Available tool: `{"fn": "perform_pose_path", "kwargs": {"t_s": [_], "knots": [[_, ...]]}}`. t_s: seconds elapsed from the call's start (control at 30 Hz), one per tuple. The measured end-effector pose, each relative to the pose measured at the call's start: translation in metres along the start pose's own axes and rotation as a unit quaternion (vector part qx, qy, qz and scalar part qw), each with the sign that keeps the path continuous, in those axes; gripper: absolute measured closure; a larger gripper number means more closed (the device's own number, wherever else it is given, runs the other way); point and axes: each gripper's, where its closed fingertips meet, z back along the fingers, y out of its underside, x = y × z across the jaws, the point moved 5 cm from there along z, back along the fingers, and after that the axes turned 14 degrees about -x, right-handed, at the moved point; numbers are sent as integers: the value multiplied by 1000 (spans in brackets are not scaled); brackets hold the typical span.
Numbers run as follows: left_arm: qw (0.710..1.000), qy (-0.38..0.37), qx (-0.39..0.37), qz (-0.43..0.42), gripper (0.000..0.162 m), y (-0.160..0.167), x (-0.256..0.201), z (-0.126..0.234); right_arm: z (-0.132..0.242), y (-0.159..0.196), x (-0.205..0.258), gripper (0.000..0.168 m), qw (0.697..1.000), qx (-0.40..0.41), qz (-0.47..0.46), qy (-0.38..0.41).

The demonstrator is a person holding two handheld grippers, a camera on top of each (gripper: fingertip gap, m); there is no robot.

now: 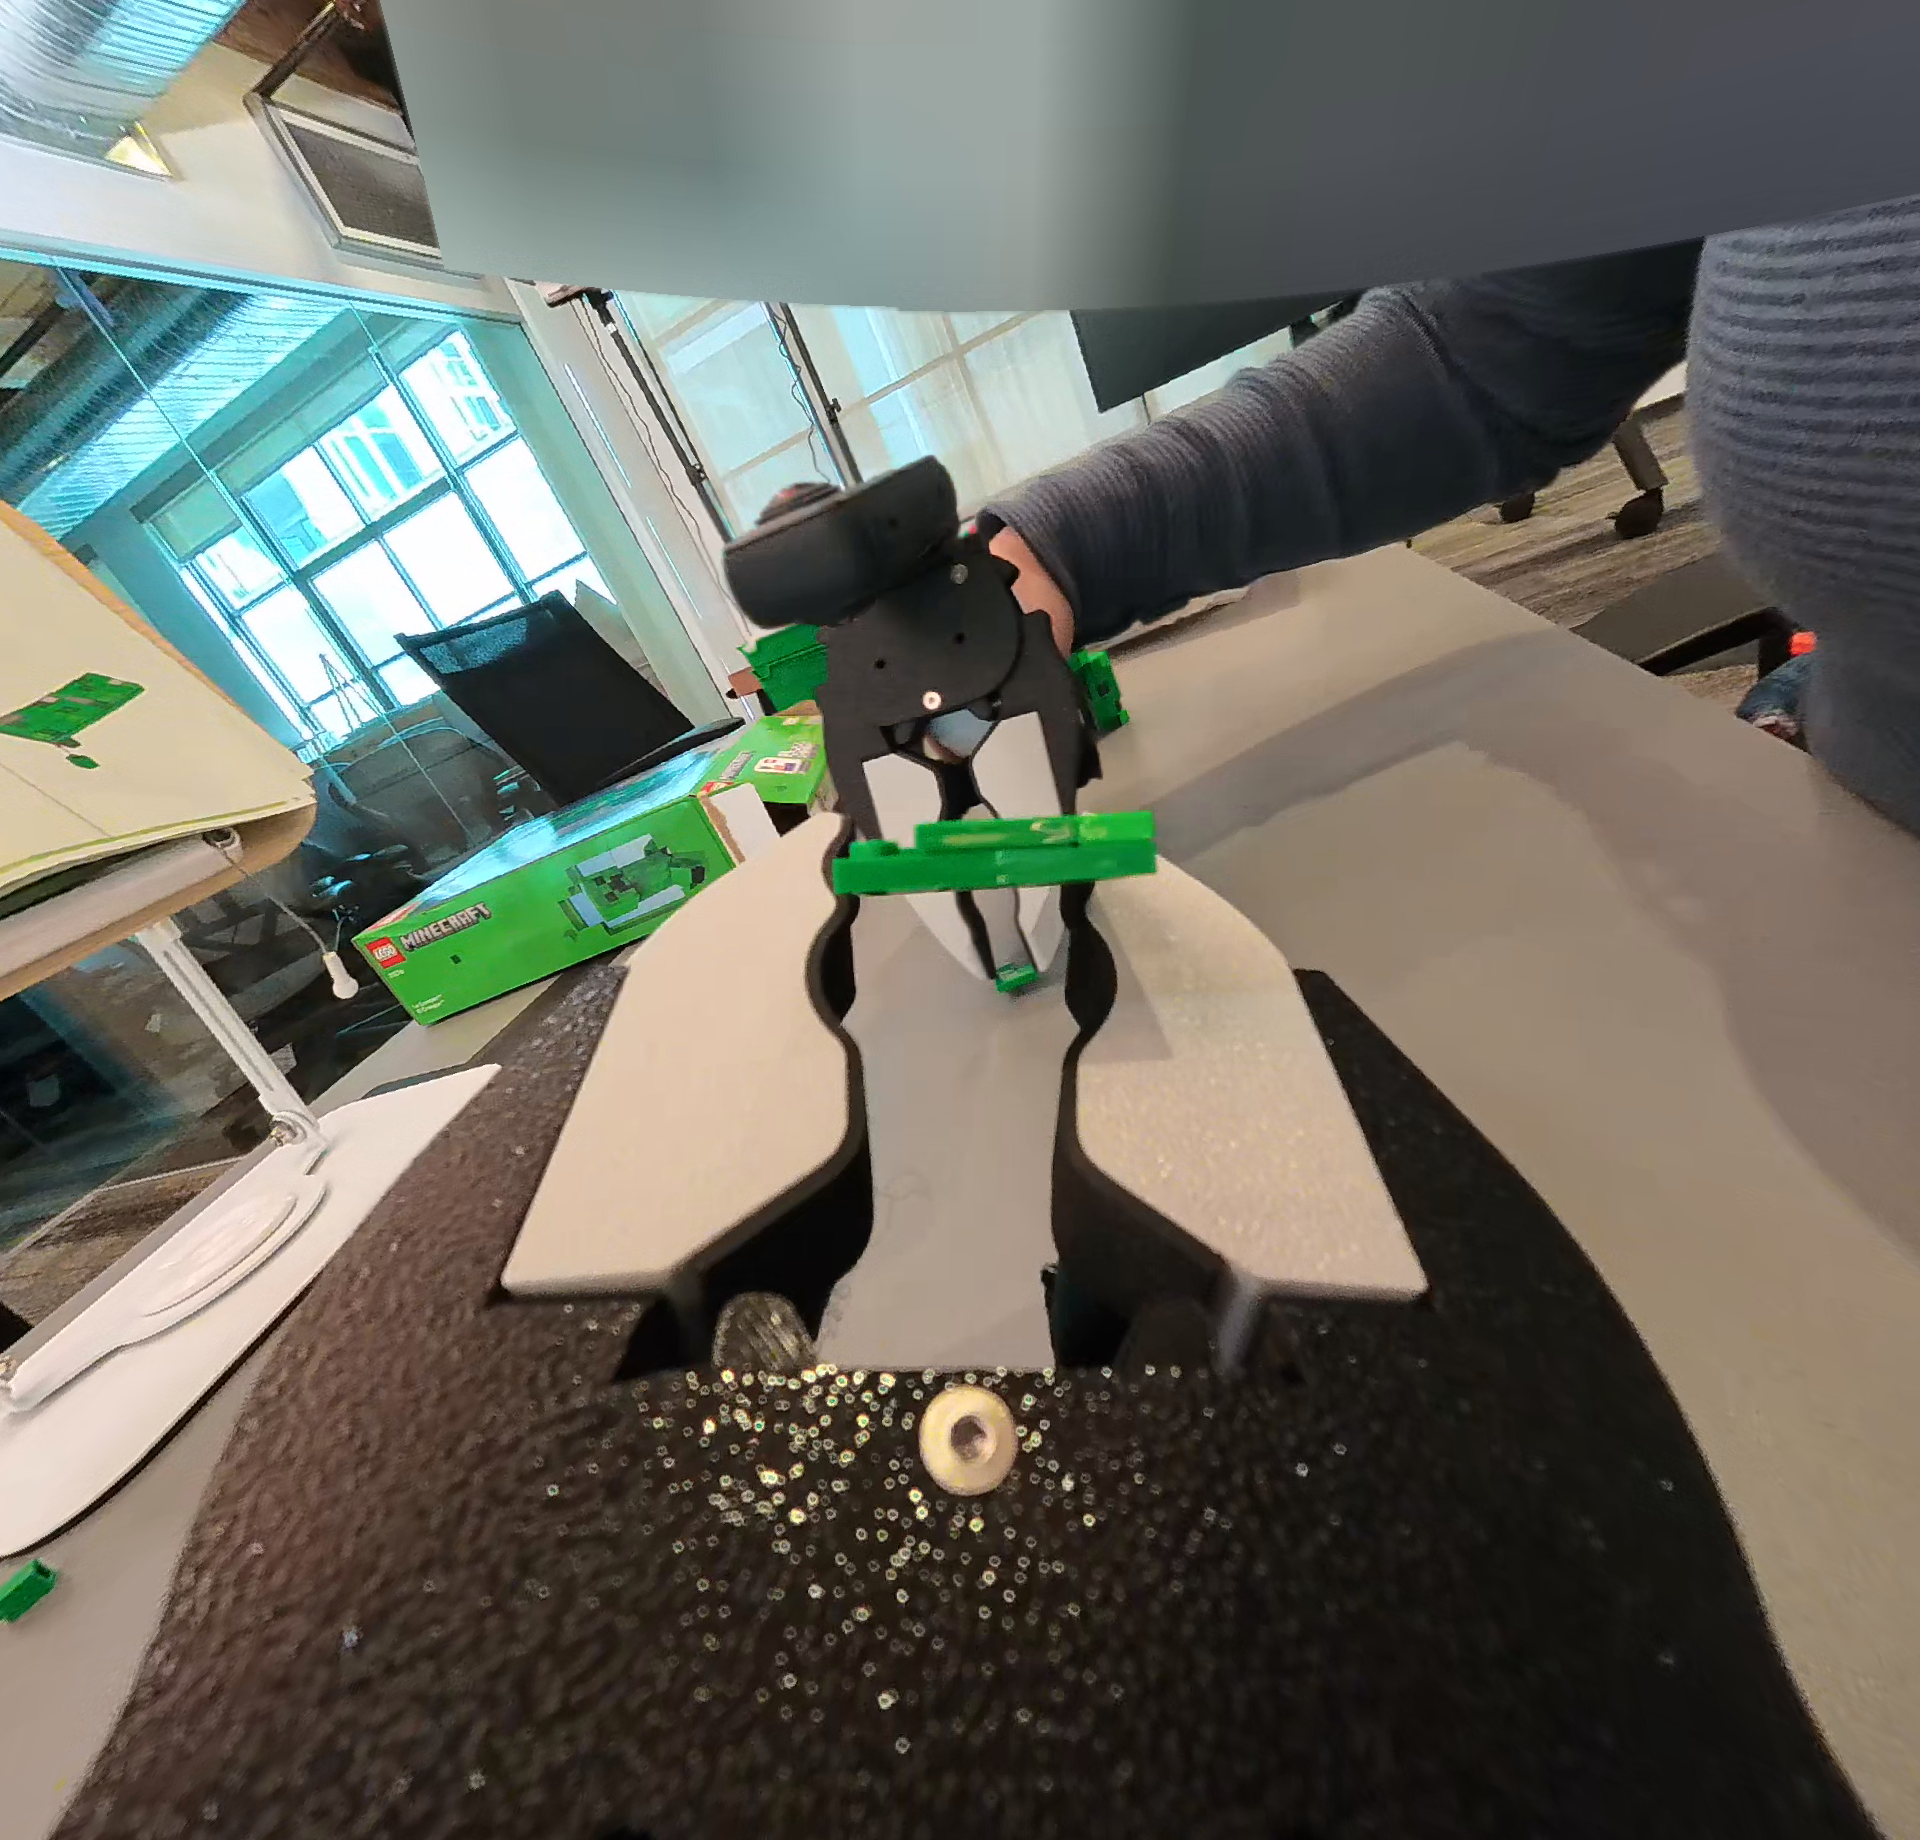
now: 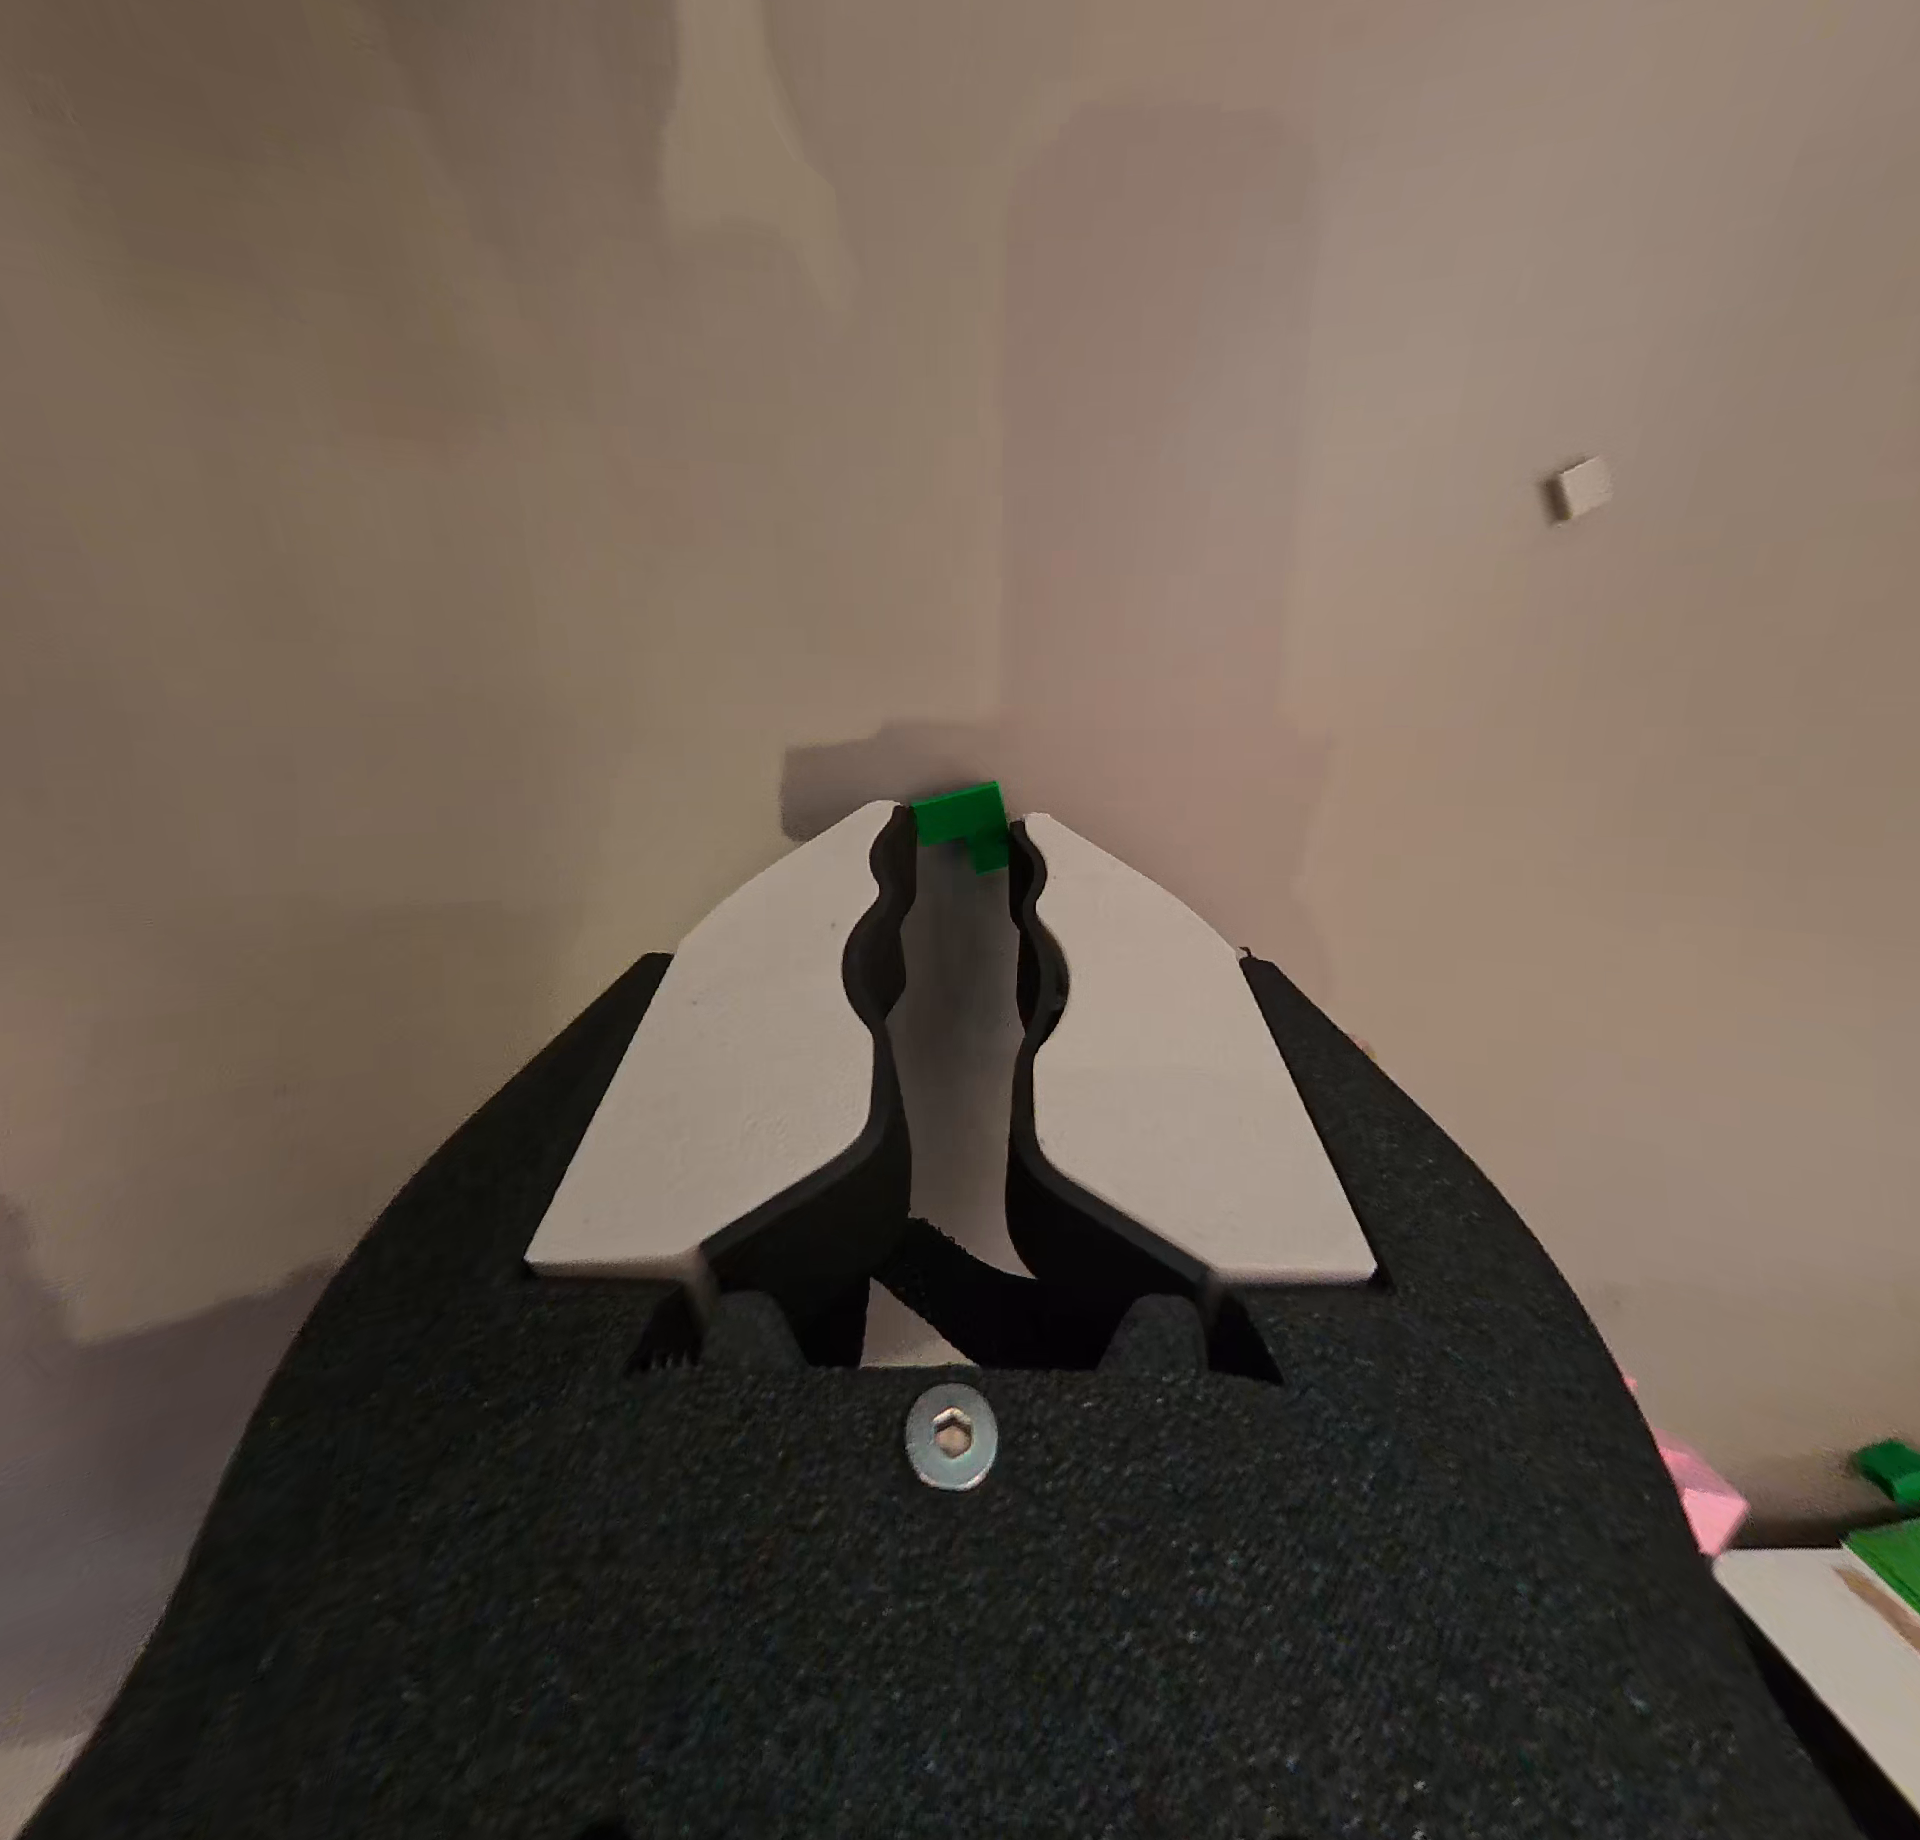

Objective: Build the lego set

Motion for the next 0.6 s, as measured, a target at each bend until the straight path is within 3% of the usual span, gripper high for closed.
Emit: {"fn": "perform_pose_path", "kwargs": {"t_s": [0.6], "knots": [[1000, 3, -3, 13, 125, 0, 0, 1, 12, 12, 16, 150, 997, -67, -35, -5]]}}
